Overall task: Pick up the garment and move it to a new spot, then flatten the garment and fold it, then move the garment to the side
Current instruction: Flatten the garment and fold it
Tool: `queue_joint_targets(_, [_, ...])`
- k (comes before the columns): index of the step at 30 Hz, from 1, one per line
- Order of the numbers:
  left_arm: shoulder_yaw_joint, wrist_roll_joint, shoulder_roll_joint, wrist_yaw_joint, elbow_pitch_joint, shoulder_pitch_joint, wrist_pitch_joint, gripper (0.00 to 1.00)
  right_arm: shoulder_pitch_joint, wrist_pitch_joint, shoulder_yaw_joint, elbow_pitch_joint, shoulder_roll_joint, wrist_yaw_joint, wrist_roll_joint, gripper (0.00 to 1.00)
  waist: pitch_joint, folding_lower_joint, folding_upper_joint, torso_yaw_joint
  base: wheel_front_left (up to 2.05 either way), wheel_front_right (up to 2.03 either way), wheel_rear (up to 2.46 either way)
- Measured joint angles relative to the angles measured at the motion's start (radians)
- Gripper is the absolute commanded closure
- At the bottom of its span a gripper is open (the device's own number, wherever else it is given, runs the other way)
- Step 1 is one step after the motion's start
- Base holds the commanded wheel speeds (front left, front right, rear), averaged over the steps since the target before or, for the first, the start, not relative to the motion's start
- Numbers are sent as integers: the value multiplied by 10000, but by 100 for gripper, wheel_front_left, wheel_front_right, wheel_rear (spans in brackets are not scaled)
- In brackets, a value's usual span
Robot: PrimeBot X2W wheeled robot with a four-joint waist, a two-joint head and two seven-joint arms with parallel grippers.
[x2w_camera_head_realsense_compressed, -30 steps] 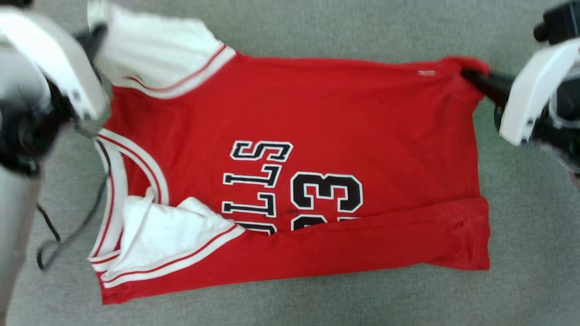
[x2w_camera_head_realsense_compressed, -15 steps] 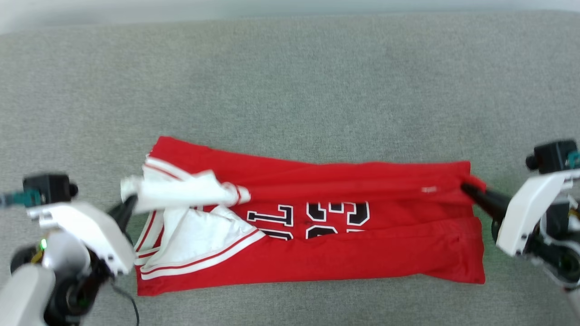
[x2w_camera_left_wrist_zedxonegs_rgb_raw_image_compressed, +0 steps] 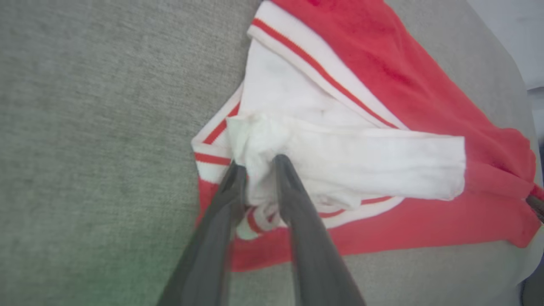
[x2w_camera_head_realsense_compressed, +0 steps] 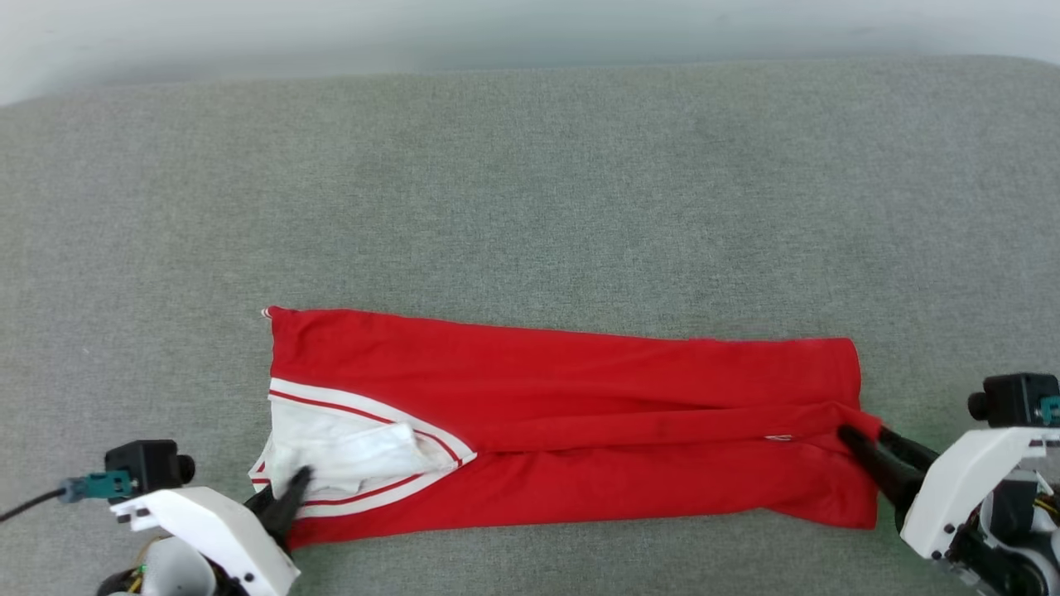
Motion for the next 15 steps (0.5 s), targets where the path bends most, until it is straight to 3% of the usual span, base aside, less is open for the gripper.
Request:
queue_joint_targets(3, [-84, 136, -286, -293, 46, -8, -522, 0, 270, -487, -169, -178, 249, -4, -169, 0, -119, 0, 0, 29, 0, 0, 0])
queue_joint_targets(8, [-242, 955, -326, -412, -130, -135, -1459, 0, 599, -880, -510, -1026, 353, -4, -201, 0, -429, 0, 0, 66, 0, 0, 0])
queue_joint_targets(15, [-489, 2522, -476, -15, -623, -945, -2836, 0, 650, -19, -1419, -1584, -88, -4, -414, 0, -894, 0, 0, 111, 0, 0, 0])
